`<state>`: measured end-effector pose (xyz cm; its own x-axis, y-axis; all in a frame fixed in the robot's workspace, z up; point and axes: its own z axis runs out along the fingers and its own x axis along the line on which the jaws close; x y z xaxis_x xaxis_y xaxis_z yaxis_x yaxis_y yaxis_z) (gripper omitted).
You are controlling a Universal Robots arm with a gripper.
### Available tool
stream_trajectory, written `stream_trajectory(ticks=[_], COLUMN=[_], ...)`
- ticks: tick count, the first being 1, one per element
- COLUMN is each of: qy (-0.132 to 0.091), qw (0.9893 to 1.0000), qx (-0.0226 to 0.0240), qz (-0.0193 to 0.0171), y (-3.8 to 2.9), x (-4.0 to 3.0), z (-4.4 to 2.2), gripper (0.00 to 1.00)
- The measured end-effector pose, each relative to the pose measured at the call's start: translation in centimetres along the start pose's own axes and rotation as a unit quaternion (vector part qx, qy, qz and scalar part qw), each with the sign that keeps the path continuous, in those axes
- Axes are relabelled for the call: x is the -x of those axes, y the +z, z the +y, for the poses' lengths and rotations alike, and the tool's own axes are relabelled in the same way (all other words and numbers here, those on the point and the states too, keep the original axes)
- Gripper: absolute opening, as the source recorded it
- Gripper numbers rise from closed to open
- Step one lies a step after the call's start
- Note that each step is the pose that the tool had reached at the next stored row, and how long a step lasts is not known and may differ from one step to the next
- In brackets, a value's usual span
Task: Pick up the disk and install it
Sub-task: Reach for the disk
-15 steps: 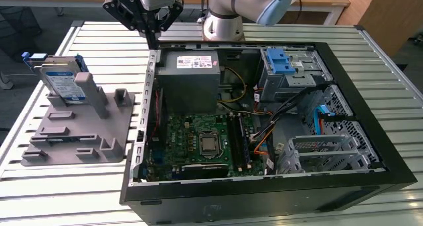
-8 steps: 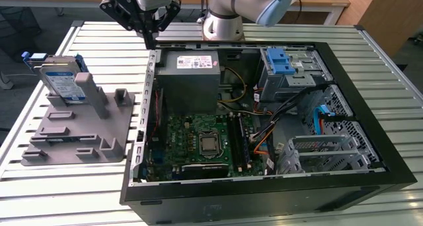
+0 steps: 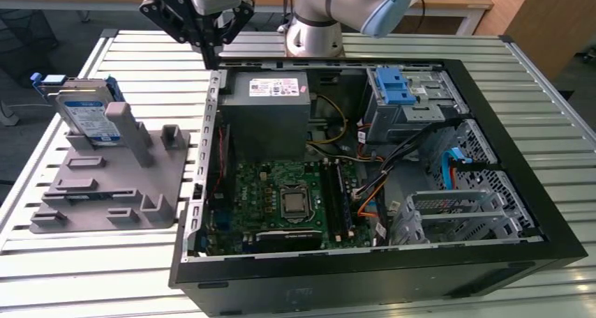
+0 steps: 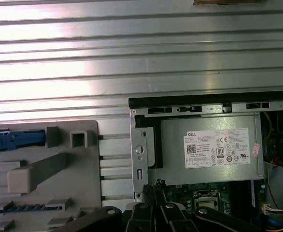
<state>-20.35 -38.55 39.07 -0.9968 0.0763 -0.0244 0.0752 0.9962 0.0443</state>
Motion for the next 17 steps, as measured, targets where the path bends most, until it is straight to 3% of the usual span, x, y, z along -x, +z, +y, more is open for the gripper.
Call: stream_trajectory(ticks=[17], qy=[0.0], qw=[1.0], qx=[0.0], qz=[0.0], y=[0.02], x=[-0.7], z=[-0.05], gripper=[0.15])
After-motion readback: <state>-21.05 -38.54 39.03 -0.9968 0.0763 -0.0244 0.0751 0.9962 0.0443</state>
